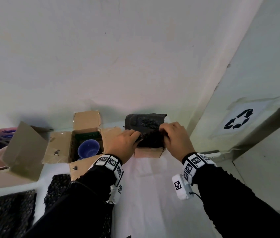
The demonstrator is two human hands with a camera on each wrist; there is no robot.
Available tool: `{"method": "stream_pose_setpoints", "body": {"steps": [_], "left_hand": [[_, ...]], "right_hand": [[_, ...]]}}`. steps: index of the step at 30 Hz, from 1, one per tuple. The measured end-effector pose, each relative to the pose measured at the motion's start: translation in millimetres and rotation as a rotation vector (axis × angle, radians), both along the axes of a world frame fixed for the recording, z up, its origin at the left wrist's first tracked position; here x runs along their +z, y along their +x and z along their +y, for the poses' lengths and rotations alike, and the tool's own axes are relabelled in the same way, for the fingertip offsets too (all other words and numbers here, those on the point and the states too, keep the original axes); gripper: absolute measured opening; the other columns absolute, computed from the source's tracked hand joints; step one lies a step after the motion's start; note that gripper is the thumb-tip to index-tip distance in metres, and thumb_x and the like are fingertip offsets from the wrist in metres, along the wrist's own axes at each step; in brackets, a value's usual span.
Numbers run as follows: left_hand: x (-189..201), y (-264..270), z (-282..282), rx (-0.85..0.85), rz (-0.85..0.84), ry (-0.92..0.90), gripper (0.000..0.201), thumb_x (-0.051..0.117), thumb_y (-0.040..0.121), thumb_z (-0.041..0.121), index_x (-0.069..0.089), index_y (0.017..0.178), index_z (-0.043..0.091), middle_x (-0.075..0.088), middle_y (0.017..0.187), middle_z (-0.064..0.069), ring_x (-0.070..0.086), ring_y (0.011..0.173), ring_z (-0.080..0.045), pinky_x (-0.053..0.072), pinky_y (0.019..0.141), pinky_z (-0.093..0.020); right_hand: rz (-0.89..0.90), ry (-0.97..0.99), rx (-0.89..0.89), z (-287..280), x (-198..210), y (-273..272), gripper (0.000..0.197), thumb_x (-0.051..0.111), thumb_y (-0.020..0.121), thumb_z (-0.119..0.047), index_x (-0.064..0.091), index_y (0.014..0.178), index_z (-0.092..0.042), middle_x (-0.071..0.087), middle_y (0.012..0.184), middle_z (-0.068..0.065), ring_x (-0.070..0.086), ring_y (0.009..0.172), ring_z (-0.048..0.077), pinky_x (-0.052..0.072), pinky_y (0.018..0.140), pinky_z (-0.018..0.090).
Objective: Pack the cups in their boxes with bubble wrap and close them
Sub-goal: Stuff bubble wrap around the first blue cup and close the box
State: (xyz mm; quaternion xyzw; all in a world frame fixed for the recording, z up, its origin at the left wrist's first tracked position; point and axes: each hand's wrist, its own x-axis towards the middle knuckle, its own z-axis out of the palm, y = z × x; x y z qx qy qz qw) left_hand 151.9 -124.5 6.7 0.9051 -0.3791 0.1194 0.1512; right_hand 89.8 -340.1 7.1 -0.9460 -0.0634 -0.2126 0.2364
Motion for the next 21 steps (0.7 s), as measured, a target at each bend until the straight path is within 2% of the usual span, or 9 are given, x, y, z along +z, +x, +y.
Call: {"method": "stream_pose_setpoints", "body": {"steps": [3,6,9,11,14,16,18,19,21], "left_hand": [[-1.4,5.8,-3.1,0.014,0.01,0.164,0.016,0.068,0.081,0.016,0.066,0.096,0.022,0.067,0.075,0.002,0.058,0.08,-0.023,0.042,0.065,-0.032],[-7.4,5.6,-9.0,0.001,0.083,0.273,0.034,0.057,0.082,0.004,0.055,0.111,0.02,0.064,0.086,-0.004,0.055,0.087,-0.025,0.036,0.071,-0.03],[-15.6,3.1,-11.4,-0.059,0.078,0.285,0.015,0.049,0.089,0.026,0.054,0.101,0.018,0.066,0.091,-0.003,0.057,0.092,-0.025,0.038,0.082,-0.033],[-21.9,3.6,-9.8,-0.058,0.081,0.271,0.032,0.036,0.092,0.042,0.058,0.089,0.019,0.067,0.088,-0.001,0.058,0.092,-0.022,0.04,0.086,-0.035],[-28.2,5.8,-9.4,-0.057,0.043,0.253,0.045,0.029,0.093,0.042,0.067,0.083,0.019,0.066,0.088,0.002,0.056,0.093,-0.021,0.037,0.085,-0.036],[-28.6,6.6,-13.0,-0.034,0.047,0.206,0.036,0.035,0.095,0.036,0.066,0.092,0.018,0.061,0.095,0.0,0.053,0.093,-0.023,0.037,0.082,-0.036],[-24.1,8.8,-17.0,0.014,0.091,0.136,0.013,0.052,0.092,0.024,0.06,0.101,0.019,0.056,0.099,-0.002,0.053,0.086,-0.024,0.037,0.073,-0.033],[-20.9,10.3,-17.6,0.025,0.092,0.101,0.012,0.06,0.086,0.018,0.059,0.098,0.02,0.055,0.096,-0.002,0.053,0.079,-0.024,0.034,0.067,-0.031],[-17.7,12.4,-15.9,0.007,0.034,0.138,0.014,0.069,0.077,0.015,0.06,0.083,0.024,0.055,0.085,0.002,0.052,0.074,-0.023,0.025,0.066,-0.029]], "right_hand": [[0.102,-0.249,0.052,-3.5,-9.9,2.5,0.029,0.05,0.059,-0.005,0.06,0.081,-0.022,0.062,0.081,-0.008,0.052,0.084,0.023,0.032,0.073,0.033],[0.158,-0.378,0.053,-5.3,-17.9,1.8,0.019,0.049,0.067,-0.014,0.06,0.075,-0.027,0.064,0.075,-0.012,0.056,0.082,0.021,0.03,0.078,0.035],[0.17,-0.434,0.098,-4.8,-18.3,-2.3,0.016,0.044,0.075,-0.032,0.058,0.078,-0.024,0.063,0.07,-0.009,0.052,0.088,0.02,0.031,0.086,0.04],[0.174,-0.452,0.117,-0.4,-19.2,-4.3,0.028,0.048,0.074,-0.047,0.057,0.083,-0.022,0.058,0.068,-0.009,0.047,0.089,0.018,0.032,0.088,0.043],[0.147,-0.483,0.096,5.8,-29.4,-1.0,0.03,0.044,0.082,-0.046,0.059,0.074,-0.021,0.059,0.063,-0.008,0.053,0.086,0.019,0.029,0.088,0.044],[0.19,-0.478,0.058,8.4,-33.7,2.6,0.038,0.034,0.09,-0.042,0.061,0.07,-0.024,0.062,0.068,-0.01,0.054,0.09,0.017,0.025,0.088,0.043],[0.249,-0.456,0.022,10.2,-35.2,6.0,0.045,0.028,0.092,-0.042,0.064,0.073,-0.025,0.062,0.078,-0.01,0.051,0.093,0.018,0.024,0.085,0.042],[0.257,-0.447,0.006,12.0,-34.5,6.2,0.044,0.028,0.092,-0.042,0.065,0.074,-0.025,0.061,0.08,-0.009,0.052,0.092,0.02,0.026,0.082,0.041],[0.244,-0.422,-0.028,16.4,-34.5,6.4,0.032,0.038,0.09,-0.039,0.063,0.078,-0.025,0.058,0.081,-0.005,0.053,0.085,0.023,0.033,0.075,0.04]]}}
